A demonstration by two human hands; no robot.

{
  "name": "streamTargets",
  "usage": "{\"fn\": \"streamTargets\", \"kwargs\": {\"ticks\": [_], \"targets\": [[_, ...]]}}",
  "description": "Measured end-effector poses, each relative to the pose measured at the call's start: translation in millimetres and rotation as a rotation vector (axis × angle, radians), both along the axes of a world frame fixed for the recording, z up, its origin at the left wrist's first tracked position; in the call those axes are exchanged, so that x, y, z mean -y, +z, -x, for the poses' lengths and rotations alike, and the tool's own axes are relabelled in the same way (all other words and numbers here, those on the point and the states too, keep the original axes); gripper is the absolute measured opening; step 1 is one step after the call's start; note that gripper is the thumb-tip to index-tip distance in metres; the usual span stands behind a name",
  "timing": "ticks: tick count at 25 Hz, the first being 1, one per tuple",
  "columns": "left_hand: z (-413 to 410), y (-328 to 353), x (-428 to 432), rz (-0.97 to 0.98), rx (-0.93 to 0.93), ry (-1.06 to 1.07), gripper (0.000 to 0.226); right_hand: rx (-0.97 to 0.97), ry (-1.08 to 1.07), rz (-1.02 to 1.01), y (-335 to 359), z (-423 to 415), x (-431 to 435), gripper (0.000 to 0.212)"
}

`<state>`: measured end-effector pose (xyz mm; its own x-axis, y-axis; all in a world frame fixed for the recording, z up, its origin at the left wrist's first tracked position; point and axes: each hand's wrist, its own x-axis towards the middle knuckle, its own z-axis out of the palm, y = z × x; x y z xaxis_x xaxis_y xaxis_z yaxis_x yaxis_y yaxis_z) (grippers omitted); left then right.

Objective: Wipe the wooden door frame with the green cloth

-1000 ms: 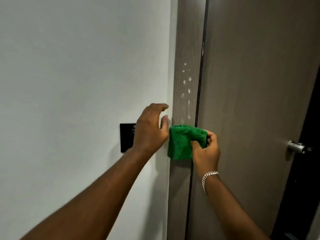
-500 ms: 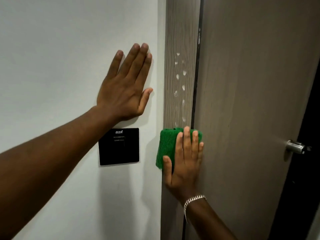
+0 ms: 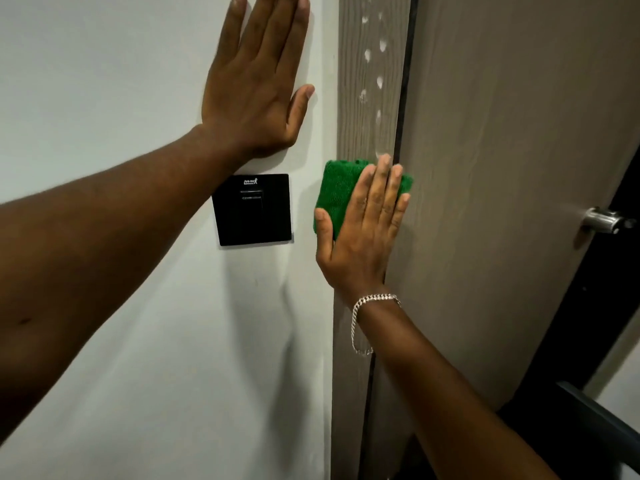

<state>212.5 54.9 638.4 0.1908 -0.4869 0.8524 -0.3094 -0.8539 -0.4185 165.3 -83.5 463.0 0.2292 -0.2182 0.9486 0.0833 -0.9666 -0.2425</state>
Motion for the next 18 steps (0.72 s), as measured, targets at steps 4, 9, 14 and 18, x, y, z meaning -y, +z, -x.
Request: {"fn": "streamTargets", "kwargs": {"ticks": [4, 9, 14, 18], "targets": [[-1.4, -2.8, -2.5, -0.007, 0.055, 0.007, 0.075, 0.007, -0.014, 0.002, 5.9, -1.4, 2.3, 0.077], [-3.8, -3.9, -2.1, -0.027, 0.077, -0.009, 0.076, -0.002, -0.013, 0.052, 8.6, 2.2, 2.8, 0.08], [-4.1, -3.0, -5.2, -0.083, 0.081, -0.023, 0.076, 0.054, -0.037, -0.057, 34.9, -3.5, 0.1, 0.08], [-5.8, -7.0, -9.9, -0.166, 0.096, -0.026, 0.077, 0.016, -0.019, 0.051, 26.5, 0.2, 11.8, 0.081]]}}
